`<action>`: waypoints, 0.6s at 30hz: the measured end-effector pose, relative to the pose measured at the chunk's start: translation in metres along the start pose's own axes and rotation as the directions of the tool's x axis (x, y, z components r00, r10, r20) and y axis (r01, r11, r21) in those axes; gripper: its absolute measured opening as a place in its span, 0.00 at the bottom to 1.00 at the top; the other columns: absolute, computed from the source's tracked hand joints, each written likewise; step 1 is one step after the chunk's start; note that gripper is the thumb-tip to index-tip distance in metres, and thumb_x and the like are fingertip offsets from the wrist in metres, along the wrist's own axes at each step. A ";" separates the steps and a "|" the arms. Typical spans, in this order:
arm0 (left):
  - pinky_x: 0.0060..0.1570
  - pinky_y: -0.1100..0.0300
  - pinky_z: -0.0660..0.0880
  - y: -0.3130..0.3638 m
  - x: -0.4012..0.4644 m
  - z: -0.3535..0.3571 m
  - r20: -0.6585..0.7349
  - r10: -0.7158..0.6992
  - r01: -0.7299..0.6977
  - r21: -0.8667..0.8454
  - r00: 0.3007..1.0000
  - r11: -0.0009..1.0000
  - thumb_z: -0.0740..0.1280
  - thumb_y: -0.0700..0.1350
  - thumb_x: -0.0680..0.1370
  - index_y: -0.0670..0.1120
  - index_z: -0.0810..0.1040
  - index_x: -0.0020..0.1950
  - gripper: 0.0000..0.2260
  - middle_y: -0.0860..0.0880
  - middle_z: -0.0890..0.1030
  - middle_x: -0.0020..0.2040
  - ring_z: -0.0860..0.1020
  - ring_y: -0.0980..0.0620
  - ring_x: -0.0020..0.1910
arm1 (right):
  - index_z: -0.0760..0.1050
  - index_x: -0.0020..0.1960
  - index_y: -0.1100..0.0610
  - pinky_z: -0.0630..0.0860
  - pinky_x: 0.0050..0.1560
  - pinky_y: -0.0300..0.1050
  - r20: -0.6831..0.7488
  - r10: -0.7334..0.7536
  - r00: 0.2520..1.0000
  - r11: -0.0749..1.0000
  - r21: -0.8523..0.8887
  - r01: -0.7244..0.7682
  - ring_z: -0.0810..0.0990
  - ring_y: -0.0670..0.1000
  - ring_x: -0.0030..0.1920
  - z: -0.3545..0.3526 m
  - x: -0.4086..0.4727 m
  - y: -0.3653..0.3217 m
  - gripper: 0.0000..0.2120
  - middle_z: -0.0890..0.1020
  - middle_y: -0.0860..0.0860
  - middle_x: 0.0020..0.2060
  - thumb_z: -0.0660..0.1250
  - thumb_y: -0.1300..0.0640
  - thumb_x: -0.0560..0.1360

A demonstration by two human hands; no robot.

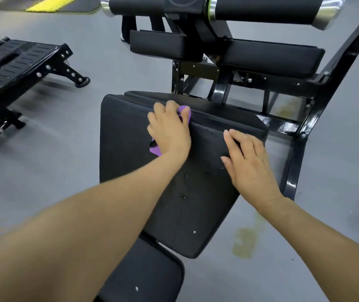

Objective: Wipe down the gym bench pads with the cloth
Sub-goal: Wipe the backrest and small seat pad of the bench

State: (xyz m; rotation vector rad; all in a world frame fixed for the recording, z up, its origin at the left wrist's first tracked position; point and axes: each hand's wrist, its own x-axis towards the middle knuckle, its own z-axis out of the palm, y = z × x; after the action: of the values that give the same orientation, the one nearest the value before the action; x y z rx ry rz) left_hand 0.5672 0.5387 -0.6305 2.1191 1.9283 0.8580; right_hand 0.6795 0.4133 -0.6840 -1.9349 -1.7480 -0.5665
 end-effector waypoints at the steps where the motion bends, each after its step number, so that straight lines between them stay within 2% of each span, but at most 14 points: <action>1: 0.46 0.54 0.63 0.004 -0.013 0.003 0.009 0.040 -0.040 -0.013 0.999 0.999 0.59 0.52 0.80 0.44 0.75 0.53 0.12 0.44 0.73 0.53 0.69 0.45 0.51 | 0.72 0.65 0.67 0.61 0.63 0.50 -0.004 0.001 1.000 1.000 0.005 -0.001 0.67 0.56 0.58 0.001 0.000 0.000 0.23 0.77 0.60 0.59 0.56 0.54 0.76; 5: 0.40 0.55 0.65 0.011 -0.073 0.007 0.043 0.256 -0.254 -0.050 0.966 0.966 0.62 0.51 0.78 0.44 0.76 0.47 0.11 0.46 0.73 0.46 0.64 0.51 0.42 | 0.72 0.65 0.67 0.61 0.64 0.50 0.011 0.020 1.000 0.998 0.067 -0.021 0.66 0.56 0.59 -0.001 0.000 0.001 0.23 0.76 0.61 0.59 0.60 0.55 0.75; 7: 0.41 0.55 0.66 0.007 -0.074 0.003 0.098 0.377 -0.369 -0.090 0.921 0.925 0.62 0.51 0.78 0.45 0.76 0.48 0.11 0.46 0.73 0.46 0.64 0.52 0.42 | 0.71 0.66 0.68 0.61 0.65 0.50 0.047 0.023 0.999 0.995 0.094 -0.027 0.66 0.56 0.60 -0.003 -0.001 0.000 0.24 0.75 0.62 0.60 0.63 0.56 0.74; 9: 0.44 0.57 0.62 0.000 -0.055 -0.003 0.163 0.433 -0.421 -0.104 0.887 0.901 0.60 0.51 0.79 0.44 0.75 0.51 0.11 0.46 0.73 0.50 0.64 0.52 0.45 | 0.69 0.68 0.68 0.63 0.65 0.49 0.086 0.032 0.996 0.997 0.069 -0.038 0.66 0.57 0.61 -0.006 -0.004 0.001 0.25 0.74 0.62 0.62 0.62 0.55 0.74; 10: 0.45 0.58 0.62 -0.003 -0.042 -0.004 0.136 0.395 -0.387 -0.086 0.908 0.918 0.59 0.51 0.80 0.44 0.74 0.53 0.12 0.46 0.72 0.51 0.65 0.51 0.46 | 0.68 0.69 0.67 0.65 0.65 0.49 0.100 0.046 0.994 0.998 0.046 -0.051 0.66 0.57 0.62 -0.008 -0.007 0.002 0.26 0.73 0.61 0.62 0.61 0.54 0.75; 12: 0.46 0.57 0.63 -0.002 -0.015 -0.003 0.054 0.172 -0.170 -0.037 0.984 0.985 0.57 0.51 0.81 0.44 0.73 0.54 0.12 0.45 0.72 0.53 0.69 0.47 0.50 | 0.67 0.69 0.66 0.68 0.65 0.50 0.095 0.072 0.993 0.997 0.031 -0.076 0.66 0.57 0.63 -0.011 -0.013 0.004 0.26 0.73 0.60 0.63 0.61 0.52 0.76; 14: 0.47 0.53 0.66 0.007 -0.009 0.002 -0.009 0.016 -0.016 -0.003 1.000 1.000 0.57 0.51 0.81 0.44 0.73 0.54 0.12 0.44 0.72 0.53 0.69 0.46 0.50 | 0.68 0.69 0.65 0.69 0.65 0.49 0.073 0.082 0.994 0.995 0.048 -0.085 0.66 0.55 0.63 -0.016 -0.019 0.007 0.25 0.73 0.59 0.63 0.60 0.52 0.78; 16: 0.45 0.51 0.69 0.014 -0.030 0.011 -0.016 0.071 -0.071 -0.003 0.997 0.997 0.59 0.50 0.80 0.43 0.74 0.51 0.11 0.44 0.73 0.50 0.67 0.48 0.45 | 0.69 0.69 0.64 0.67 0.65 0.46 0.061 0.085 0.995 0.994 0.069 -0.089 0.66 0.54 0.63 -0.018 -0.023 0.011 0.24 0.74 0.58 0.64 0.57 0.51 0.78; 18: 0.39 0.53 0.69 0.019 -0.062 0.016 -0.026 0.226 -0.227 -0.034 0.974 0.973 0.61 0.51 0.78 0.44 0.75 0.46 0.11 0.45 0.73 0.45 0.67 0.49 0.41 | 0.70 0.68 0.64 0.63 0.67 0.44 0.052 0.099 0.994 0.990 0.099 -0.104 0.66 0.53 0.63 -0.018 -0.025 0.012 0.24 0.75 0.57 0.63 0.57 0.52 0.77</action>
State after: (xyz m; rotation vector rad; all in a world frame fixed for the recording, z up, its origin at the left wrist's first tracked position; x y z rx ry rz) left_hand 0.5913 0.4807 -0.6540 2.3490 1.6876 0.9518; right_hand 0.6886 0.3814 -0.6846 -1.9674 -1.6619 -0.3916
